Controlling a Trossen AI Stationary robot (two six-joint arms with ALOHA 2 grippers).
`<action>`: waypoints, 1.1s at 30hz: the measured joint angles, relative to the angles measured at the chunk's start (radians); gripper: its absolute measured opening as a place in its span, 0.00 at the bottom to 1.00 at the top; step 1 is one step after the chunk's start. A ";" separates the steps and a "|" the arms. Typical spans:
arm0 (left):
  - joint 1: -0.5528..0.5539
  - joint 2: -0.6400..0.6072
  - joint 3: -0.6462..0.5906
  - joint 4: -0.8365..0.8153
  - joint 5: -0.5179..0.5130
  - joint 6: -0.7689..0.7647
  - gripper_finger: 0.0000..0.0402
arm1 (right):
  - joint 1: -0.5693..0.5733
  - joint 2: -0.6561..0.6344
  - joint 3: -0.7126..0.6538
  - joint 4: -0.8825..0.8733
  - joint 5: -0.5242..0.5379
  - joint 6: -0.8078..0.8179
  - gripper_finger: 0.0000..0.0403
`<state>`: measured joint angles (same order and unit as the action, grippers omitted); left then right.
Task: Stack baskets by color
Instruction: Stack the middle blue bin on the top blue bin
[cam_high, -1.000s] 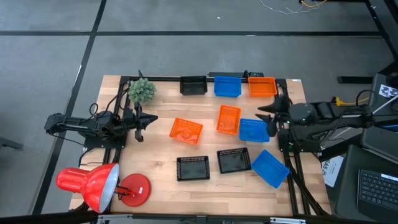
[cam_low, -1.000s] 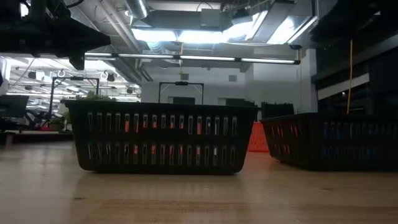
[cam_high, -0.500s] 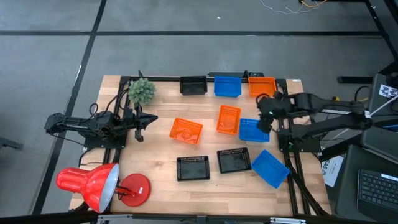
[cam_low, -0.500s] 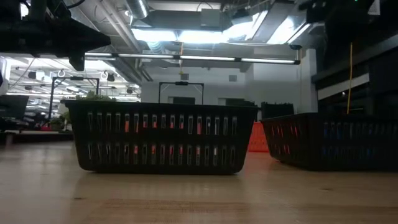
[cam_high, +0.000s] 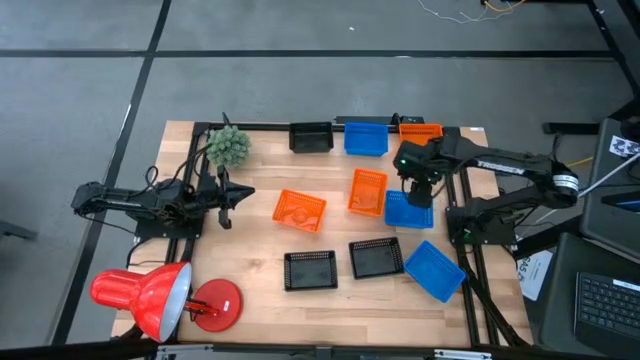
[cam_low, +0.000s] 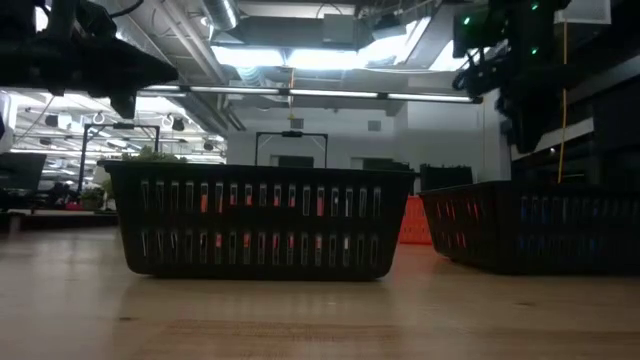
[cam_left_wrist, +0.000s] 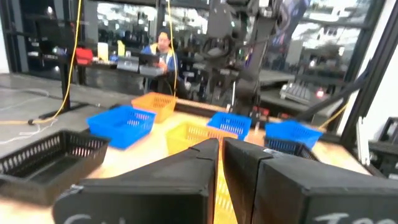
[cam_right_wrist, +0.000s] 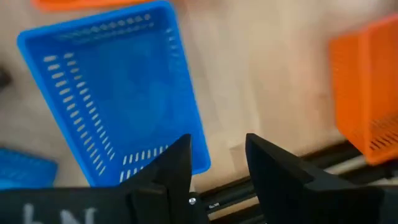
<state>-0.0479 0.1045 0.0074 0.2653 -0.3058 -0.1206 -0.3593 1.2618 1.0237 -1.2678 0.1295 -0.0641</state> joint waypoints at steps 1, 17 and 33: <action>0.000 0.000 0.000 -0.013 0.000 0.000 0.03 | -0.006 0.015 0.000 0.003 -0.016 -0.025 0.37; 0.000 0.000 0.000 -0.048 0.000 -0.001 0.03 | -0.018 0.269 0.000 0.051 -0.045 -0.102 0.37; 0.000 0.000 0.000 -0.048 0.000 -0.002 0.03 | -0.017 0.309 -0.183 0.260 -0.071 -0.150 0.37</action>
<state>-0.0479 0.1045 0.0074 0.2173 -0.3054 -0.1226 -0.3767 1.5706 0.8406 -1.0078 0.0586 -0.2142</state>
